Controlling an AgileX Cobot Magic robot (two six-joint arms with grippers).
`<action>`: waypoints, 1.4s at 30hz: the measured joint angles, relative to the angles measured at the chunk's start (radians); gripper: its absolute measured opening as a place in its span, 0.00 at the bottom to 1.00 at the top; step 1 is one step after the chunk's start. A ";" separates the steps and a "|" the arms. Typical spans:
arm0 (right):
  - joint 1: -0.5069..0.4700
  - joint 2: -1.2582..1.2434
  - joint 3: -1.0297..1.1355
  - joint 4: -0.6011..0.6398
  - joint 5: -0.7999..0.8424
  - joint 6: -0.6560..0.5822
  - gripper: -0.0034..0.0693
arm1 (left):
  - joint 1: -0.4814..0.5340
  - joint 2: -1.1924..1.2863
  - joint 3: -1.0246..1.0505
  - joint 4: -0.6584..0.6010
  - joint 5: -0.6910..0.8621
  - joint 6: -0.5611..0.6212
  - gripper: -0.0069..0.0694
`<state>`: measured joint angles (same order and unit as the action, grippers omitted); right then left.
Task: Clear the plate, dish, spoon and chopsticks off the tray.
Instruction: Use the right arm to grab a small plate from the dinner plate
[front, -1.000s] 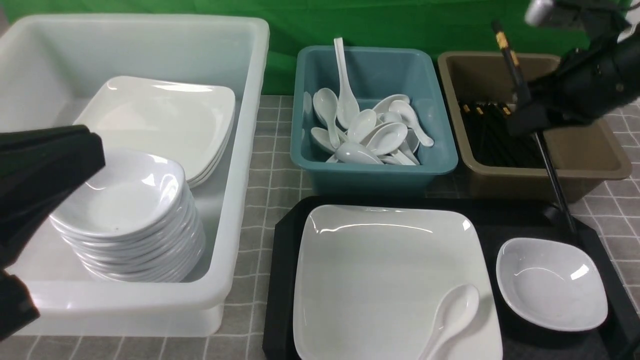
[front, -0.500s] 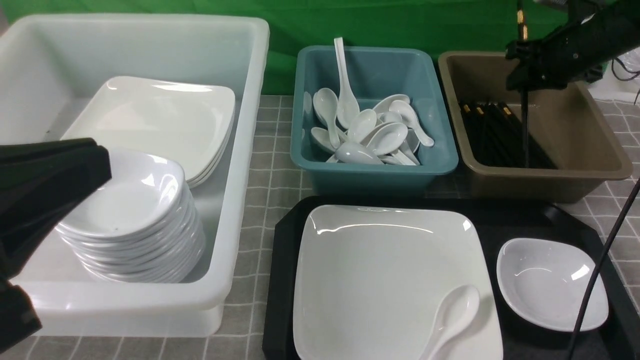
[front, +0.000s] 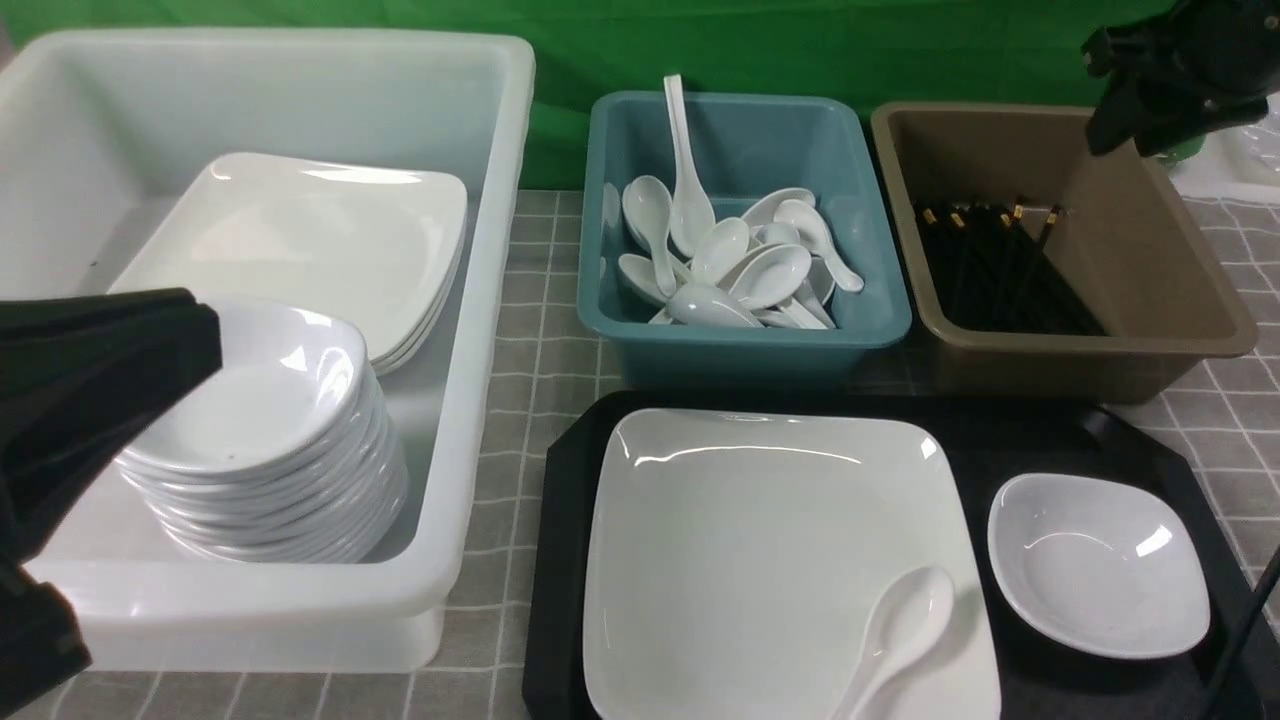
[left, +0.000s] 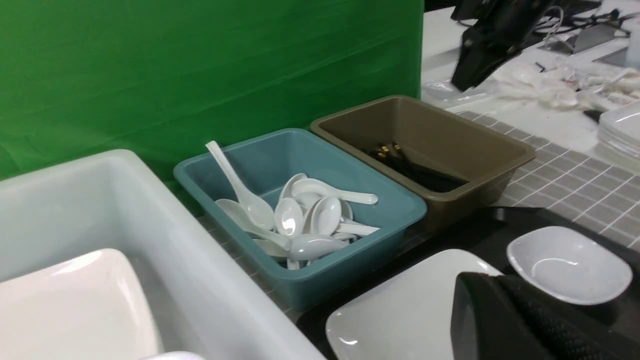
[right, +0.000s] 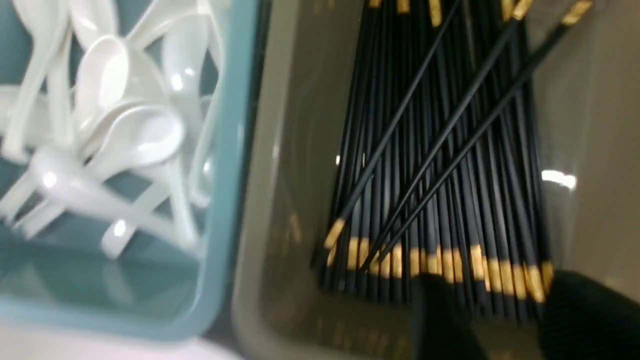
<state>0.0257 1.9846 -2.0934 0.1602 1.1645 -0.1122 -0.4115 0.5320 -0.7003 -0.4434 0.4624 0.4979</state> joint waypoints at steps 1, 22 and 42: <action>0.038 -0.070 0.097 -0.037 0.000 -0.005 0.42 | 0.000 0.000 0.000 0.015 0.000 0.000 0.12; 0.347 -0.469 1.362 -0.404 -0.598 -0.143 0.70 | 0.000 0.002 0.000 0.046 0.002 0.001 0.12; 0.453 -0.454 1.254 -0.490 -0.517 -0.091 0.15 | 0.000 0.002 0.000 0.050 0.016 0.000 0.12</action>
<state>0.4787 1.5307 -0.8393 -0.3300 0.6480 -0.2034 -0.4115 0.5339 -0.7003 -0.3932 0.4780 0.4979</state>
